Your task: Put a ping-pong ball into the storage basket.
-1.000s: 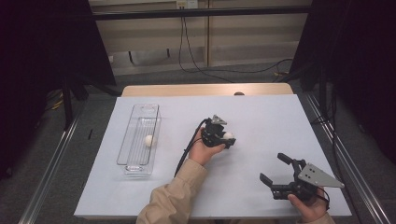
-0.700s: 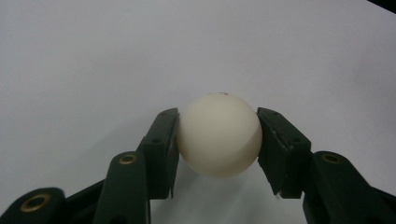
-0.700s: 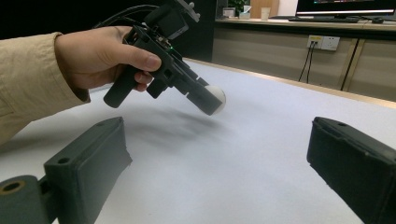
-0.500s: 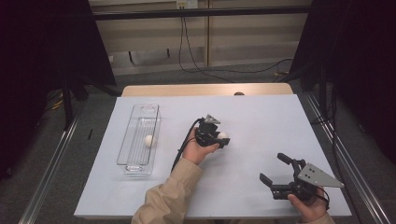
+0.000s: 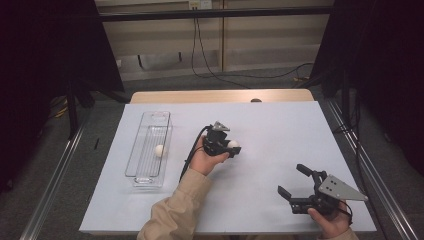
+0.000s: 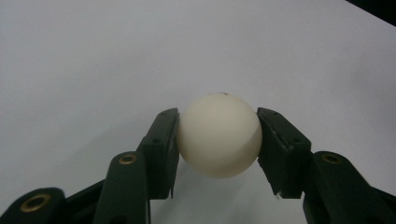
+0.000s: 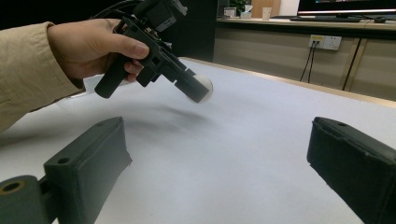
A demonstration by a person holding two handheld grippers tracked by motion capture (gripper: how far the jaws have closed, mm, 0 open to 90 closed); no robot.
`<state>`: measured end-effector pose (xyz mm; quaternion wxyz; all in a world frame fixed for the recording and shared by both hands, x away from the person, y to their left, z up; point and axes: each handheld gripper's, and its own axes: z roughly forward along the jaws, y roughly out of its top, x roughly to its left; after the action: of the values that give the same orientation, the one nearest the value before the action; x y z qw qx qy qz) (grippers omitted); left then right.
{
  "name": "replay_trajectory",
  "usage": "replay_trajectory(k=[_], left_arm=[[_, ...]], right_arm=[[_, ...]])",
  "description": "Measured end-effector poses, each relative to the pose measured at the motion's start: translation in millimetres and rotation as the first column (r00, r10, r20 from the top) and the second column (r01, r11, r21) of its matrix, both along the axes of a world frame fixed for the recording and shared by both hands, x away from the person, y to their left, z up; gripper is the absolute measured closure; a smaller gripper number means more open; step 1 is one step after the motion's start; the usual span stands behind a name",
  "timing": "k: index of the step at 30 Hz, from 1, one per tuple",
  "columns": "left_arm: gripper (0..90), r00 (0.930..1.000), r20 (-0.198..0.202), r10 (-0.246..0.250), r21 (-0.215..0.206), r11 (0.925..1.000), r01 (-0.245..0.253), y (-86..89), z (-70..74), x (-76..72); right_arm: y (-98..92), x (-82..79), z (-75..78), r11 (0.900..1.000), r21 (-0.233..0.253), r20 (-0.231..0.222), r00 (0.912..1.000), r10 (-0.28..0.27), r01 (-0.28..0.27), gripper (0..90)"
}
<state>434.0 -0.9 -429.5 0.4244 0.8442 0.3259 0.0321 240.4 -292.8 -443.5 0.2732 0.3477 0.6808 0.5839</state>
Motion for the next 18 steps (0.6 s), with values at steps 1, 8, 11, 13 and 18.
replay_trajectory(k=[1, 8, 11, 13, 18], left_arm=[[51.0, 1.0, -0.001, 0.001, 0.001, 1.0, -0.001, 0.9, 0.5, 0.1], [50.9, 0.9999, -0.011, 0.011, -0.002, 0.9999, -0.011, 7.4, 2.7, 0.9], [50.9, 0.9998, -0.009, 0.018, -0.005, 0.9998, -0.018, 12.3, 4.9, 2.1], [50.9, 0.9995, -0.006, 0.029, -0.001, 0.9996, -0.029, 15.7, 5.9, 2.7], [51.0, 0.9989, -0.022, 0.041, -0.027, 0.9988, -0.042, 22.7, 8.6, 4.2]], right_arm=[[0.1, 0.0, 0.0, 1.0, 0.001, -0.001, 1.0, -0.001, 0.001, 4.3], [-0.3, -0.1, 0.2, 1.0, -0.002, 0.002, 1.0, 0.001, -0.001, 4.3], [-0.5, -0.1, 0.2, 1.0, -0.002, 0.001, 1.0, 0.001, -0.001, 4.3], [-0.5, 0.0, 0.2, 1.0, -0.001, 0.002, 1.0, 0.002, -0.002, 4.3], [-0.4, -0.1, 0.3, 1.0, -0.001, 0.001, 1.0, 0.001, -0.001, 4.3]])
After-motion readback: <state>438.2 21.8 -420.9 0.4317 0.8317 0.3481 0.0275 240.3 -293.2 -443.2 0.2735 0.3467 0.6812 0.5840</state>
